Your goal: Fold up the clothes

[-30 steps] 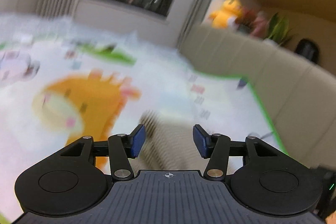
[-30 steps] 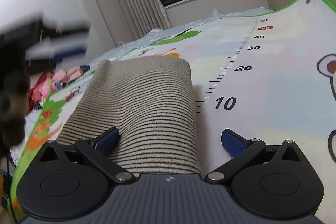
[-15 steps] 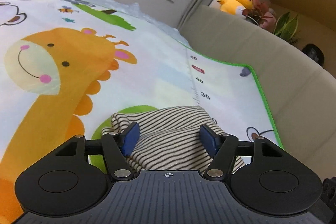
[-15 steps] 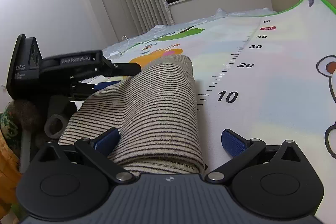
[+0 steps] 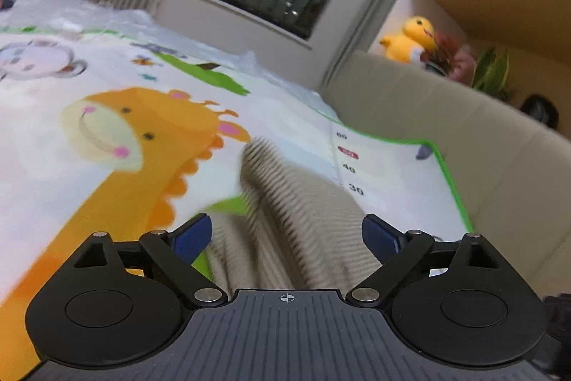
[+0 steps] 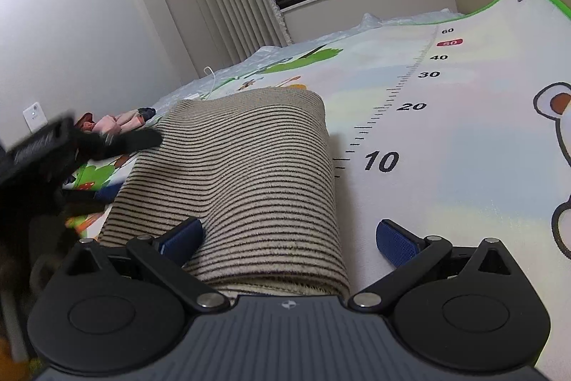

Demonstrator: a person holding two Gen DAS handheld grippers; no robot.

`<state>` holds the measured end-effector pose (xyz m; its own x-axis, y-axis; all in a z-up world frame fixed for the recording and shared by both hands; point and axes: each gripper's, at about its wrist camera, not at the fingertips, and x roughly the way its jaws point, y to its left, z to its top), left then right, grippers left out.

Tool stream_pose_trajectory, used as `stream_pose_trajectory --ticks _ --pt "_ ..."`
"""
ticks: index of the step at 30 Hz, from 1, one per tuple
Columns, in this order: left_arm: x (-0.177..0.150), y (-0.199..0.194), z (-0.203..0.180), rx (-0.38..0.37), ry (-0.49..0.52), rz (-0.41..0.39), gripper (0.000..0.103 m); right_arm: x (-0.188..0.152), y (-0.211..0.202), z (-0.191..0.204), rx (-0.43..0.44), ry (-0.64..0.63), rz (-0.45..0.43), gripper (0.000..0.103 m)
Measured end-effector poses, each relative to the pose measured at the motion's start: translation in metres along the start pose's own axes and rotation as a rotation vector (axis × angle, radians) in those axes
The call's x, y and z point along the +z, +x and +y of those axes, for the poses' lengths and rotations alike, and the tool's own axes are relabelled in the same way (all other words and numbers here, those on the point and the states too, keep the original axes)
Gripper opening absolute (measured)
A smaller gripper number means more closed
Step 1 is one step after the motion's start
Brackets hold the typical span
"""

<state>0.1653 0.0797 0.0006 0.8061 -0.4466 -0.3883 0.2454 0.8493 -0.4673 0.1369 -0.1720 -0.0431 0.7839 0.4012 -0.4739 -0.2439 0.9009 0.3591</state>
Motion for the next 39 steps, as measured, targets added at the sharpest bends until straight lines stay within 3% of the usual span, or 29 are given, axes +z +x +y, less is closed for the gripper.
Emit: stream_pose_trajectory --ticks 6,8,11,15,16,17,18,24,31,39 --pt "-0.024 -0.011 0.015 -0.002 -0.082 0.072 0.084 -0.001 -0.001 0.001 0.002 -0.004 0.004 0.103" --pt "-0.024 -0.012 0.015 -0.023 -0.095 0.082 0.074 0.001 -0.001 0.0 0.004 0.003 0.009 0.103" --pt "-0.021 -0.013 0.006 -0.023 -0.052 0.099 0.066 0.004 -0.007 -0.001 0.014 0.016 0.016 0.103" --pt "-0.017 -0.02 -0.006 0.013 -0.006 0.137 0.066 0.009 -0.028 -0.004 0.044 0.001 -0.027 0.101" --pt "-0.017 -0.023 -0.008 0.026 0.001 0.143 0.068 0.01 -0.032 -0.004 0.06 -0.007 -0.029 0.096" --pt "-0.017 -0.024 -0.01 0.035 0.015 0.148 0.069 0.01 -0.03 -0.004 0.066 -0.013 -0.014 0.082" --pt "-0.017 -0.026 -0.013 0.038 0.034 0.154 0.068 0.01 -0.028 -0.004 0.071 -0.02 0.002 0.076" --pt "-0.027 -0.017 -0.018 0.003 0.08 0.216 0.067 0.013 -0.019 -0.001 0.082 -0.052 0.061 0.068" --pt "-0.026 -0.007 -0.004 -0.023 0.072 0.21 0.067 0.031 0.012 0.016 0.043 -0.128 0.067 0.067" --pt "0.002 0.029 0.021 0.062 0.087 0.151 0.069 0.061 0.079 0.027 0.01 -0.242 0.043 0.071"
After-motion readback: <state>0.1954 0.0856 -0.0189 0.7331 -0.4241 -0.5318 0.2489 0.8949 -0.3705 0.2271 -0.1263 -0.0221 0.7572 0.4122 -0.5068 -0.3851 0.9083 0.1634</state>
